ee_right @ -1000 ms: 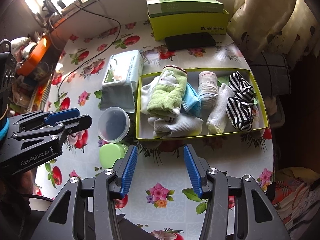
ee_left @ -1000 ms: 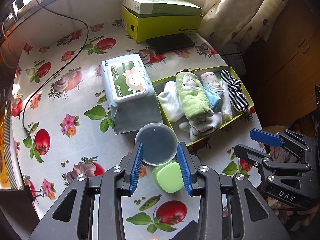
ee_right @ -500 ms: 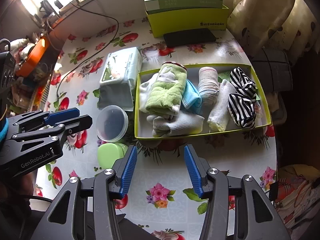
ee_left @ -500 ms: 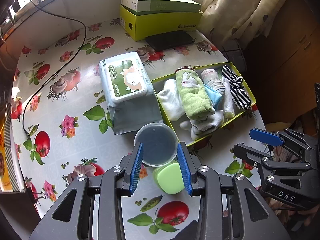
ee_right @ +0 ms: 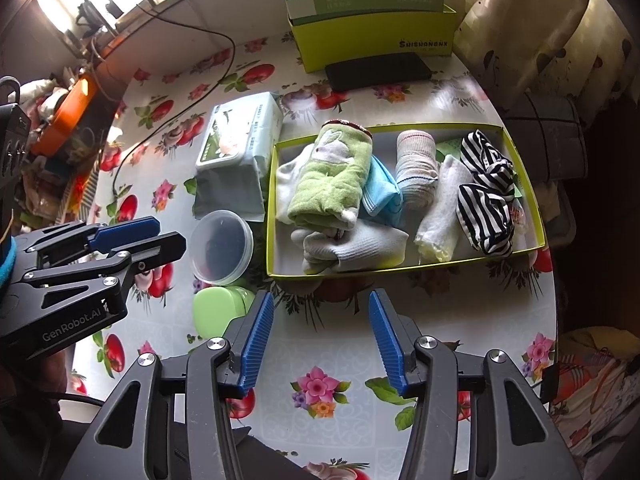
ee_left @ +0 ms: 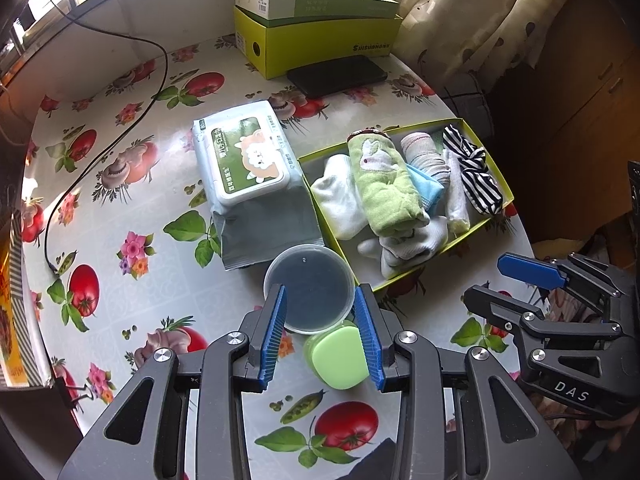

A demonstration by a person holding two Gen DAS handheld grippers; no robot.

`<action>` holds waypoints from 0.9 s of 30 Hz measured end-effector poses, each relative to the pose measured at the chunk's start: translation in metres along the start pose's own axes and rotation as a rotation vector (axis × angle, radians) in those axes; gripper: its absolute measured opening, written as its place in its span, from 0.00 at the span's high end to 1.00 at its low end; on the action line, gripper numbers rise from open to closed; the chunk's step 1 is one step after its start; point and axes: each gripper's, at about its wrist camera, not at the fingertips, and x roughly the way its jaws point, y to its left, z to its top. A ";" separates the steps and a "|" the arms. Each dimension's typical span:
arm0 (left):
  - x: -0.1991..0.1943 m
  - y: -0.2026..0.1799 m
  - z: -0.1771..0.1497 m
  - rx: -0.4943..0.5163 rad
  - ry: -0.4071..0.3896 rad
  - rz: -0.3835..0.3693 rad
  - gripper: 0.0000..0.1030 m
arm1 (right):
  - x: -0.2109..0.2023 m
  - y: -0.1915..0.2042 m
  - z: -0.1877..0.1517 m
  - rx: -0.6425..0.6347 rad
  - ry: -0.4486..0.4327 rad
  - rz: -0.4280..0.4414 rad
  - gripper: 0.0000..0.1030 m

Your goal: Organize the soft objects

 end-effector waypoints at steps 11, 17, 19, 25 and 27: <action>0.000 -0.002 0.000 0.006 0.000 0.003 0.64 | 0.001 0.000 0.000 0.001 0.000 0.003 0.52; 0.001 -0.002 0.000 0.007 0.002 0.006 0.64 | 0.001 0.000 0.000 0.002 0.000 0.004 0.51; 0.001 -0.003 0.000 0.006 0.002 0.006 0.64 | 0.001 -0.001 0.000 0.000 0.001 0.004 0.51; 0.002 -0.003 -0.001 0.013 0.008 0.012 0.64 | 0.002 -0.002 0.000 0.002 0.004 0.006 0.51; 0.002 -0.003 -0.002 0.016 0.009 0.015 0.64 | 0.003 -0.001 -0.001 0.005 0.005 0.007 0.51</action>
